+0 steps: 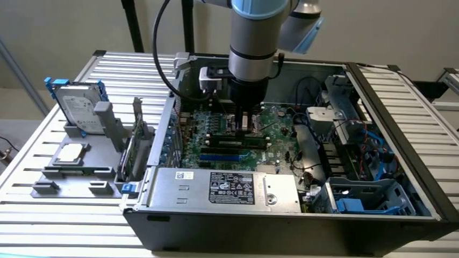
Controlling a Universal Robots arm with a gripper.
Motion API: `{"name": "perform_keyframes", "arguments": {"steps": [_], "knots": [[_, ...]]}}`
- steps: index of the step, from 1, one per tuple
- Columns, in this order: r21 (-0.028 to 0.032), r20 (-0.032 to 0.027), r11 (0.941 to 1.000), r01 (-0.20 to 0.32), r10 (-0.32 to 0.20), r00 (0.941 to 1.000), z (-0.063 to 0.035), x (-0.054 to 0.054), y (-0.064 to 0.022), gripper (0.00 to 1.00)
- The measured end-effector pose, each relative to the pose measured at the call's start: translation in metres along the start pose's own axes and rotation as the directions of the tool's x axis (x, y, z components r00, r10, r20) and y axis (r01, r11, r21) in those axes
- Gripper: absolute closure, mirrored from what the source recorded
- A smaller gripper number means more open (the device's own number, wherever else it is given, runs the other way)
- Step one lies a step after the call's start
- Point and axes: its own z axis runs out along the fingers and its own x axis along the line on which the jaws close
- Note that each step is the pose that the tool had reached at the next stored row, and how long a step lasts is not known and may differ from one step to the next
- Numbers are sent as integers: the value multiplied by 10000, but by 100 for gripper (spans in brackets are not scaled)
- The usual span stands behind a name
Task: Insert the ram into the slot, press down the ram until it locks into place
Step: 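Press down the ram until it locks into place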
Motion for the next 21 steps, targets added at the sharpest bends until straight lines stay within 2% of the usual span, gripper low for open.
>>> {"name": "perform_keyframes", "arguments": {"steps": [16,18,21], "knots": [[-4,4,10000,0,0,10000,74,-6,0,90],[-15,22,10000,-1,1,10000,51,-9,0,90],[-54,8,10000,-1,1,10000,-30,-8,0,90]]}}
